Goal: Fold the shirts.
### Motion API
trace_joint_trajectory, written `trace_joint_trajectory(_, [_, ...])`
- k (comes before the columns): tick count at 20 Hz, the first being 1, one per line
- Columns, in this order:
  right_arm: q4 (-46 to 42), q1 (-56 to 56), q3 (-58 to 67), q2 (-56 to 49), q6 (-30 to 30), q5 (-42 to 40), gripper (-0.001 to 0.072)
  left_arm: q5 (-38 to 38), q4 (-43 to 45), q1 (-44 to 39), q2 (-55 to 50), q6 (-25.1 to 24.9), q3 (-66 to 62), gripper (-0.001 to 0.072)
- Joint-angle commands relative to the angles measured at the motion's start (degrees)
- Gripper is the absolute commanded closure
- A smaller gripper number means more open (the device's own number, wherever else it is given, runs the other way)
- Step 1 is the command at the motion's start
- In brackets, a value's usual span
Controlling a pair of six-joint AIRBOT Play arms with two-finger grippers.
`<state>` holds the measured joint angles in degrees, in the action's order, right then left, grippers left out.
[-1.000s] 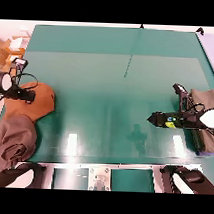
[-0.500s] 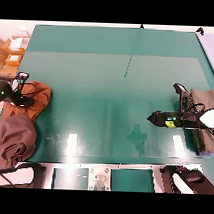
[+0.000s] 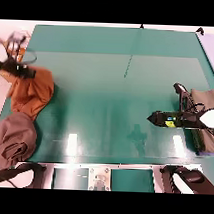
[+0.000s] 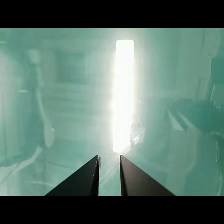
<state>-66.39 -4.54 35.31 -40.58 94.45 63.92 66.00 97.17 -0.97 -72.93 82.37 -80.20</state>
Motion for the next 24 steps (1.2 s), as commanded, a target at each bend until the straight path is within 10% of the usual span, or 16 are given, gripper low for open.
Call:
trace_joint_trajectory(1, [0.00, 1.36, 0.39, 0.04, 0.04, 0.24, 0.0544, 3.89, -15.98, -10.19, 3.45, -0.31, -8.50, 0.0685])
trace_joint_trajectory(10, [-0.02, 9.07, 3.08, 0.04, 0.02, 3.23, 0.0540, 0.00, -28.76, -36.92, -13.42, 0.11, -8.79, 0.0681])
trace_joint_trajectory(12, [-0.04, 9.07, 3.56, 0.04, 0.00, 3.54, 0.0393, -0.11, -30.84, -37.81, -17.35, 0.15, -8.85, 0.0141])
trace_joint_trajectory(16, [-0.04, 10.93, 8.76, -0.09, -0.66, 4.94, 0.0207, 10.25, -31.12, -28.63, -16.50, -0.39, -14.32, 0.0133])
trace_joint_trajectory(24, [11.50, 10.67, 9.53, -21.55, -11.87, -0.90, 0.0218, 12.44, -34.07, -3.28, -14.67, -0.63, 1.44, 0.0132])
